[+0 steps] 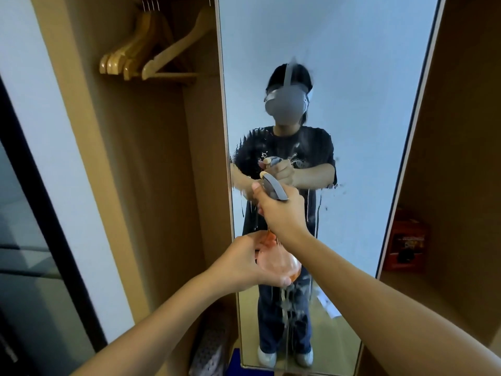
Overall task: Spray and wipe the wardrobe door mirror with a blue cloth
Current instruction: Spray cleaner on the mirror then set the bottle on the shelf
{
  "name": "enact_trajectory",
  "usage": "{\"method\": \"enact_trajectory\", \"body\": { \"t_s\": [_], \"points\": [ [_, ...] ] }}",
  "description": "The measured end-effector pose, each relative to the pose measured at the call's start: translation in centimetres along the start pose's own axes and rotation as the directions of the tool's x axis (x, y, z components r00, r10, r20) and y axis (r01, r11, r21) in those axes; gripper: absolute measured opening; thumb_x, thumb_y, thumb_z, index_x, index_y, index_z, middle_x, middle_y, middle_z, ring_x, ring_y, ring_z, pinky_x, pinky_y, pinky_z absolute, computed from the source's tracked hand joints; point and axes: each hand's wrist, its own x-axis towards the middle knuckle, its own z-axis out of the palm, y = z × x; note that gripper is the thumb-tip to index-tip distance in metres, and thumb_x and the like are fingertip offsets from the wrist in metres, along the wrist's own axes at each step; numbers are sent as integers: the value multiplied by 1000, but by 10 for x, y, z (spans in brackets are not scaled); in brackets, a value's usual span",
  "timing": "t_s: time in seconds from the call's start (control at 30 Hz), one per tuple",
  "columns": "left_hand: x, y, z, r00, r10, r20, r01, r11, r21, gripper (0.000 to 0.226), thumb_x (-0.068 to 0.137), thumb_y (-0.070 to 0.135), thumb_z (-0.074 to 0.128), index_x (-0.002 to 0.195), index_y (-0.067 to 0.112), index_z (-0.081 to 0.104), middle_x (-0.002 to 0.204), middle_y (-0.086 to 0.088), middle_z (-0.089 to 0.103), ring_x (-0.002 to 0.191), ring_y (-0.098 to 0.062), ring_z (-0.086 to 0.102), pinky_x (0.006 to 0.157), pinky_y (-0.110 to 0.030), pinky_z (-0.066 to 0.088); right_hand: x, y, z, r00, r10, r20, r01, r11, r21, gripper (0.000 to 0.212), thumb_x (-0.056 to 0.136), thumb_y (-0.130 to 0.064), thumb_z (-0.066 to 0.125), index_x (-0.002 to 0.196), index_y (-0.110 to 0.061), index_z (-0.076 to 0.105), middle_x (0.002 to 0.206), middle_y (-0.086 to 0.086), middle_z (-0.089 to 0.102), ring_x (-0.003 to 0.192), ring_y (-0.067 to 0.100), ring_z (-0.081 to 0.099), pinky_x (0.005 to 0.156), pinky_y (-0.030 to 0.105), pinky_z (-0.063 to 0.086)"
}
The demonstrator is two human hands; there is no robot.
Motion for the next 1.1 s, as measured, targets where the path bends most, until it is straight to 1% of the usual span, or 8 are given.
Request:
{"method": "enact_trajectory", "body": {
  "t_s": [0.1, 0.2, 0.37, 0.47, 0.7, 0.8, 0.97, 1.1],
  "points": [
    [-6, -4, 1, 1000, -7, 7, 7, 1000, -1, 56, 64, 24, 89, 112, 23, 59, 106, 9, 64, 99, -3, 61, 87, -29, 55, -4, 8, 4, 999, 7, 36, -8, 1000, 30, 36, 92, -36, 63, 98, 0, 67, 85, 21, 69, 80, 34, 67, 81, 45, 57],
    [-11, -12, 4, 1000, -20, 5, 20, 1000, -8, 56, 64, 23, 89, 111, 21, 59, 106, 6, 65, 98, -4, 62, 86, -31, 55, -12, 15, 7, 997, 10, 73, -12, 1000, 27, 34, 94, -31, 63, 98, 2, 66, 88, 23, 67, 68, 18, 57, 65, 26, 50],
    [-19, -23, 11, 999, -42, 20, 43, 998, -51, 58, 65, 16, 88, 114, 14, 59, 109, 2, 66, 98, -2, 61, 85, -24, 53, -22, 28, 15, 995, 65, 81, -68, 997, 25, 35, 94, -27, 63, 91, 8, 62, 89, 26, 66, 70, 24, 55, 62, 26, 46],
    [-24, -30, 16, 998, -57, 41, 60, 994, -92, 56, 66, 13, 87, 115, 12, 59, 108, 3, 66, 99, -2, 61, 85, -20, 52, -28, 35, 17, 992, 88, 92, -88, 996, -5, 35, 94, -29, 62, 91, 6, 62, 91, 25, 67, 71, 20, 56, 56, 16, 43],
    [-33, -43, 27, 991, -84, 103, 89, 995, -52, 61, 64, 26, 87, 116, 29, 56, 113, 13, 63, 107, 2, 58, 91, -24, 52, -44, 48, 20, 986, 161, 38, -159, 986, -42, 37, 93, -32, 63, 84, 4, 62, 77, 19, 66, 73, 37, 65, 65, 38, 55],
    [-36, -42, 32, 993, -75, 91, 82, 993, -80, 56, 66, 20, 86, 112, 28, 57, 110, 9, 65, 104, 1, 60, 89, -23, 52, -48, 49, 19, 990, 140, 20, -138, 988, -73, 32, 93, -28, 64, 84, 3, 63, 77, 20, 65, 63, 23, 56, 59, 33, 52],
    [-37, -43, 40, 993, -67, 94, 71, 997, -35, 66, 62, 30, 87, 119, 26, 55, 112, 13, 63, 107, 0, 58, 93, -29, 52, -55, 55, 9, 993, 116, 3, -116, 993, -14, 30, 93, -27, 64, 81, 0, 62, 75, 17, 66, 63, 17, 56, 53, 22, 48],
    [-35, -37, 47, 994, -46, 102, 48, 999, -21, 58, 63, 26, 88, 111, 32, 56, 106, 13, 64, 101, 2, 59, 90, -30, 53, -59, 59, -4, 995, 97, 5, -97, 995, 13, 29, 93, -29, 63, 77, -5, 57, 60, -3, 52, 51, 3, 42, 50, 15, 39]
  ]
}}
